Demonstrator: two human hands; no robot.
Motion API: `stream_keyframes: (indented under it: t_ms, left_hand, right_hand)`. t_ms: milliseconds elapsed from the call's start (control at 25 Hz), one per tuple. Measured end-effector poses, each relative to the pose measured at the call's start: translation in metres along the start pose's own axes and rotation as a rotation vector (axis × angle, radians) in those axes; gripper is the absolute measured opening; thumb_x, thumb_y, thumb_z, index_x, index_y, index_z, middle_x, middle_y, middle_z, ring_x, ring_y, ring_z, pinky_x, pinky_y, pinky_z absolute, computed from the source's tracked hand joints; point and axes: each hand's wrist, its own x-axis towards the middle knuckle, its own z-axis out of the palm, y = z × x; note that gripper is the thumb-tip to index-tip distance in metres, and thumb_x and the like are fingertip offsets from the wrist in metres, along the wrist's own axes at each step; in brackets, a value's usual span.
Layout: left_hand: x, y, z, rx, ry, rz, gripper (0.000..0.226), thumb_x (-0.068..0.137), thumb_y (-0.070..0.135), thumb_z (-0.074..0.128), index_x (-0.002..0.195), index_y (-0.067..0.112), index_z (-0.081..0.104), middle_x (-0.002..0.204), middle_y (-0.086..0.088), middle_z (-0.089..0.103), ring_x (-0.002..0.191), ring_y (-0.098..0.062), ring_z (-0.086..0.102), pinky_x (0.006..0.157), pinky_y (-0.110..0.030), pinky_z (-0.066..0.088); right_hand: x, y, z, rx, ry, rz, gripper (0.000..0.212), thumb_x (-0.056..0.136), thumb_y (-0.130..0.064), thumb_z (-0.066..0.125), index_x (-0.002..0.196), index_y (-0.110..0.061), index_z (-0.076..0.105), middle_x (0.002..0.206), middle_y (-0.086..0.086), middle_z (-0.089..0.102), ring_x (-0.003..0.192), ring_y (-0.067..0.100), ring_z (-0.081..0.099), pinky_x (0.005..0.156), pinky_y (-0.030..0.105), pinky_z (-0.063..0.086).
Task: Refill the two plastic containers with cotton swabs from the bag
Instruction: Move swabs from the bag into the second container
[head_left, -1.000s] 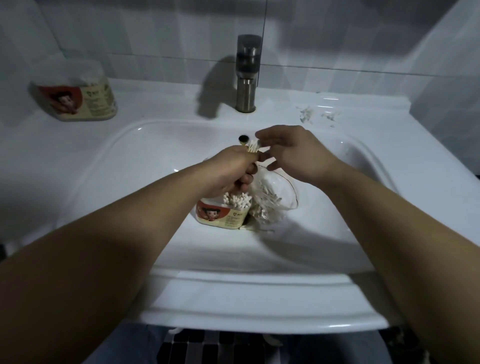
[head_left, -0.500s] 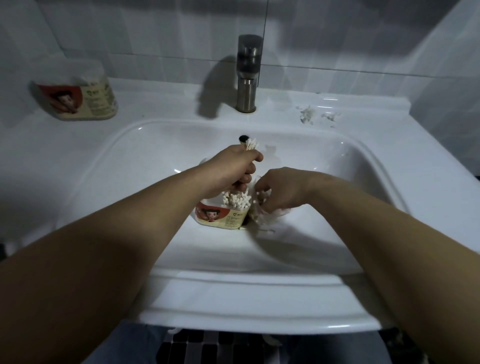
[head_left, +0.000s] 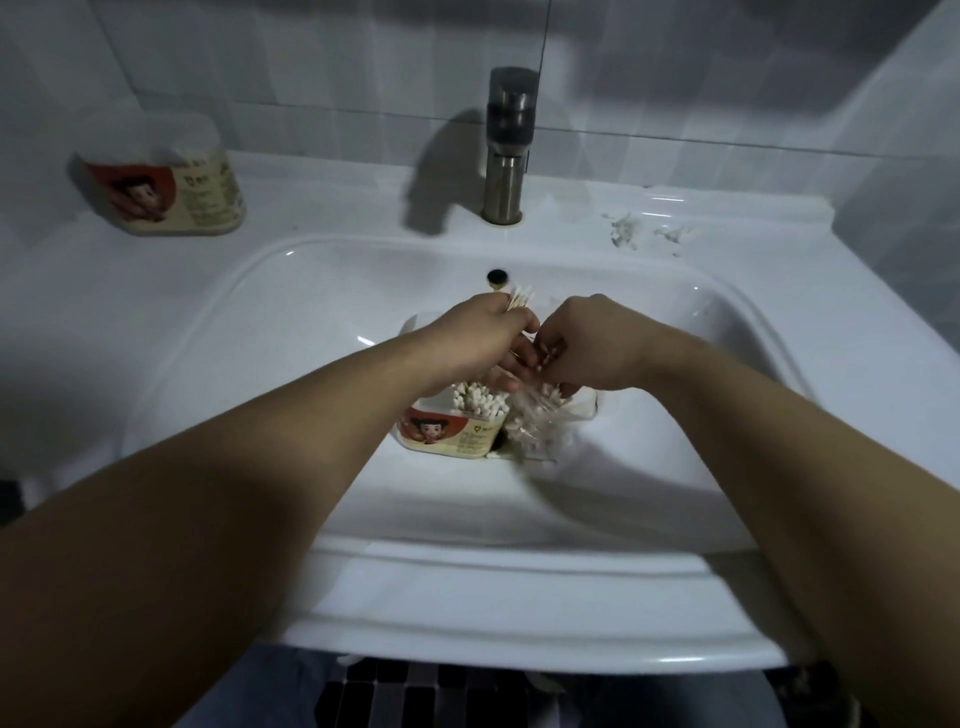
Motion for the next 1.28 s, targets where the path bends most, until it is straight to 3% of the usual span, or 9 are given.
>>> stream_keyframes:
  t_ms: [160, 320, 480, 560, 720, 880, 1120, 1280]
  left_hand:
    - [0.000, -0.001, -0.001, 0.075, 0.002, 0.000, 0.017, 0.106, 0.019, 0.043, 0.105, 0.011, 0.058, 0.086, -0.012, 0.069, 0.075, -0.027, 0.075, 0.059, -0.030, 0.060]
    - [-0.001, -0.001, 0.000, 0.091, 0.026, 0.009, 0.017, 0.106, 0.020, 0.044, 0.101, 0.013, 0.059, 0.093, -0.010, 0.066, 0.077, -0.024, 0.072, 0.059, -0.029, 0.059]
    - [-0.001, -0.002, 0.000, 0.124, 0.065, 0.024, 0.021, 0.107, 0.022, 0.044, 0.095, 0.016, 0.061, 0.100, -0.007, 0.065, 0.091, -0.023, 0.071, 0.074, -0.042, 0.065]
    - [-0.001, -0.002, 0.000, 0.156, 0.074, 0.031, 0.021, 0.107, 0.024, 0.045, 0.095, 0.017, 0.061, 0.104, -0.007, 0.066, 0.096, -0.024, 0.071, 0.078, -0.048, 0.064]
    - [-0.002, -0.002, 0.000, 0.200, 0.079, 0.036, 0.022, 0.108, 0.027, 0.042, 0.101, 0.017, 0.061, 0.108, -0.007, 0.067, 0.090, -0.024, 0.074, 0.077, -0.046, 0.064]
    - [-0.002, -0.002, 0.000, 0.237, 0.090, 0.039, 0.027, 0.108, 0.032, 0.041, 0.115, 0.014, 0.061, 0.115, -0.004, 0.065, 0.081, -0.024, 0.076, 0.081, -0.046, 0.063]
    - [0.002, -0.005, -0.001, 0.237, 0.111, 0.100, 0.035, 0.109, 0.035, 0.037, 0.125, 0.013, 0.059, 0.119, -0.005, 0.065, 0.102, -0.026, 0.069, 0.088, -0.052, 0.060]
    - [0.006, -0.003, 0.001, 0.014, 0.111, 0.166, 0.044, 0.109, 0.041, 0.039, 0.132, 0.008, 0.056, 0.127, -0.006, 0.065, 0.113, -0.019, 0.066, 0.075, -0.040, 0.064]
  right_hand:
    - [-0.005, 0.007, -0.006, 0.200, 0.034, 0.037, 0.016, 0.085, -0.004, 0.065, 0.084, -0.017, 0.075, 0.078, -0.003, 0.076, 0.061, 0.005, 0.074, 0.074, 0.026, 0.060]
    - [-0.009, 0.010, -0.013, 0.315, 0.112, 0.065, 0.016, 0.087, -0.002, 0.066, 0.085, -0.015, 0.074, 0.079, -0.001, 0.075, 0.062, 0.010, 0.075, 0.069, 0.025, 0.058]
    - [-0.009, 0.012, -0.013, 0.329, 0.172, 0.051, 0.011, 0.089, -0.007, 0.067, 0.089, -0.016, 0.074, 0.076, -0.002, 0.074, 0.060, 0.010, 0.074, 0.071, 0.024, 0.058]
    - [-0.009, 0.012, -0.012, 0.312, 0.183, 0.041, 0.006, 0.092, -0.014, 0.068, 0.090, -0.015, 0.073, 0.070, -0.004, 0.073, 0.058, 0.010, 0.074, 0.066, 0.020, 0.056]
    - [-0.009, 0.013, -0.013, 0.313, 0.269, 0.040, 0.009, 0.095, -0.019, 0.066, 0.088, -0.016, 0.071, 0.058, -0.005, 0.071, 0.056, 0.007, 0.072, 0.046, 0.005, 0.039]
    - [-0.009, 0.014, -0.016, 0.335, 0.349, 0.043, 0.015, 0.098, -0.021, 0.060, 0.089, -0.015, 0.070, 0.063, 0.001, 0.073, 0.054, 0.007, 0.070, 0.043, 0.008, 0.039]
    - [-0.005, 0.018, -0.018, 0.425, 0.420, 0.067, 0.015, 0.097, -0.021, 0.058, 0.089, -0.014, 0.069, 0.069, 0.006, 0.072, 0.050, 0.010, 0.068, 0.045, 0.010, 0.042]
    - [-0.004, 0.018, -0.018, 0.523, 0.418, 0.047, 0.013, 0.095, -0.018, 0.061, 0.086, -0.013, 0.069, 0.066, 0.006, 0.071, 0.050, 0.013, 0.066, 0.048, 0.016, 0.046]
